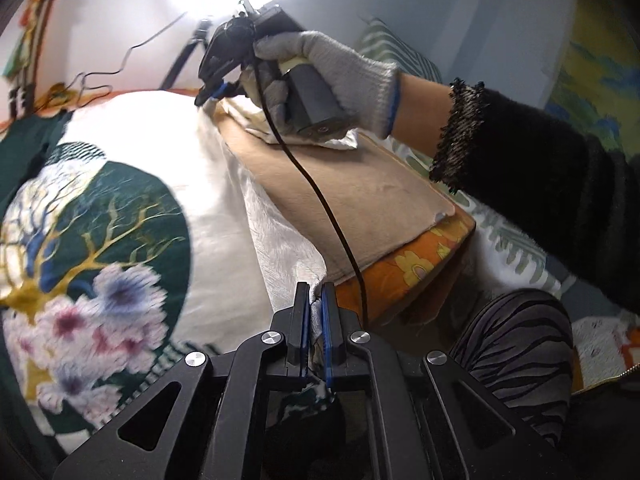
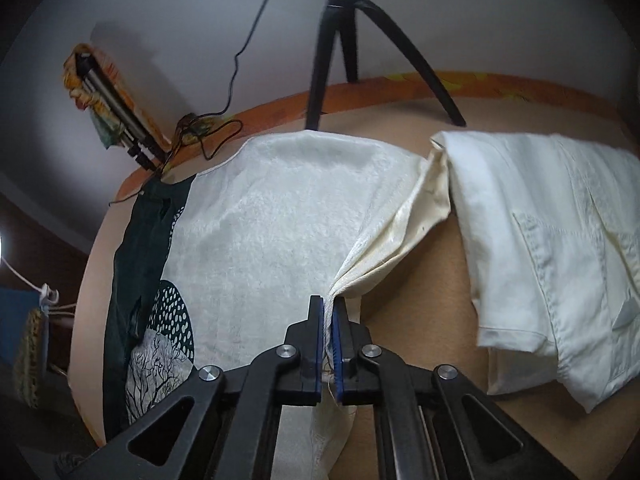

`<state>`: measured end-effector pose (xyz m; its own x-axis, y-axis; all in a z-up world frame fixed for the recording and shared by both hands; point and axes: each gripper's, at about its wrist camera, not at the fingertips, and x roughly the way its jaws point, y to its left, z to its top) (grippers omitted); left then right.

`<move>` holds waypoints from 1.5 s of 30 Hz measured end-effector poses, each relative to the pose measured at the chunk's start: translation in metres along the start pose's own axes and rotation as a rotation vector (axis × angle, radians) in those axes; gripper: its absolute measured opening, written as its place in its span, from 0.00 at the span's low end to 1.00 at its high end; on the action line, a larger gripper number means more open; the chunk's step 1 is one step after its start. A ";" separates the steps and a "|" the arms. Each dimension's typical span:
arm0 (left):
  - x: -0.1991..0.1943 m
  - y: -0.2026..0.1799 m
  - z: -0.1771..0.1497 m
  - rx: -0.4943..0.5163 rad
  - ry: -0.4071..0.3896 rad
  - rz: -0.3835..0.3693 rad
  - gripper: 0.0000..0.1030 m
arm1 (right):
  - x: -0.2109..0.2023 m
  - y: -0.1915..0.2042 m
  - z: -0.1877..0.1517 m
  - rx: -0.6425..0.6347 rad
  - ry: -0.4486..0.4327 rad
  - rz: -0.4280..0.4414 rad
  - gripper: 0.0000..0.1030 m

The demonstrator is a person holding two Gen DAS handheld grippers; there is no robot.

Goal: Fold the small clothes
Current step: 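Lift the white side with both grippers and fold it toward the green fold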

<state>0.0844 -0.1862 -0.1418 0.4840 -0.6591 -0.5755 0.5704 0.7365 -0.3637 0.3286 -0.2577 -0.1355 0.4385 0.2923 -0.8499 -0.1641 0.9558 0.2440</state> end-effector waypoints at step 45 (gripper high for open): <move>-0.084 0.075 -0.058 -0.137 0.047 0.131 0.13 | 0.032 0.188 -0.032 -0.350 0.097 0.061 0.35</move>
<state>0.0481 -0.0665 -0.1629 0.5151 -0.5510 -0.6566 0.4072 0.8313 -0.3783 0.2834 -0.0693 -0.1318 0.3352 0.3280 -0.8832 -0.4870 0.8628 0.1356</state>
